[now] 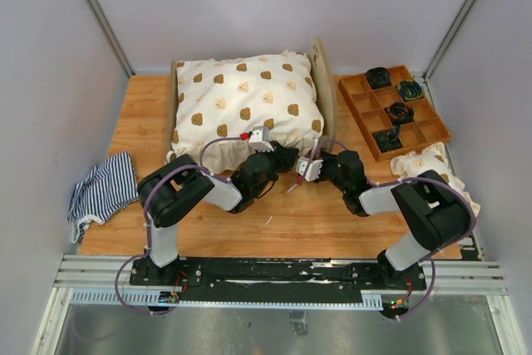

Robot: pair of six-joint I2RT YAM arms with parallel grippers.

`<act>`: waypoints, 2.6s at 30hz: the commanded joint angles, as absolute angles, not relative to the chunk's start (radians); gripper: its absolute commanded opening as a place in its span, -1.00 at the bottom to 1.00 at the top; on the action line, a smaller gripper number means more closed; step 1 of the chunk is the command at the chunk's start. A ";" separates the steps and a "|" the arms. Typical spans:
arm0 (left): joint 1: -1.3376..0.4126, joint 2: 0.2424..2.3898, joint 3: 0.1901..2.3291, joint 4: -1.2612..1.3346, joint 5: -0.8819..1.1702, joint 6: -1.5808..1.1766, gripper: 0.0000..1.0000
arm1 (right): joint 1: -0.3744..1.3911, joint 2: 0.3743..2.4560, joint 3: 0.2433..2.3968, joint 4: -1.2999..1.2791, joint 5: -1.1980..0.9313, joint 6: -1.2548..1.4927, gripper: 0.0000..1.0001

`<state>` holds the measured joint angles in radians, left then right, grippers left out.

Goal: Set up the pet bed

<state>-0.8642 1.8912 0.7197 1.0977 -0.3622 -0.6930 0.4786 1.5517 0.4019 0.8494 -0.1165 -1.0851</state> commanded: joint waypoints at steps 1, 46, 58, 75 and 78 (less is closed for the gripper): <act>-0.856 1.855 0.696 1.139 -0.367 -0.721 -0.45 | 0.466 1.625 0.361 1.161 -0.173 -1.253 -0.99; -0.887 1.942 0.683 1.140 -0.256 -0.910 -0.01 | 0.315 1.540 0.532 0.585 -0.628 -1.422 -1.00; -0.802 1.894 0.687 1.156 -0.320 -0.905 -0.38 | 0.317 1.578 0.522 0.658 -0.649 -1.461 -1.00; -0.798 1.752 0.636 1.260 -0.338 -0.769 -1.00 | 0.377 1.594 0.510 0.644 -0.604 -1.587 -1.00; -0.797 1.749 0.635 1.267 -0.328 -0.757 -0.99 | 0.393 1.592 0.495 0.699 -0.596 -1.607 -1.00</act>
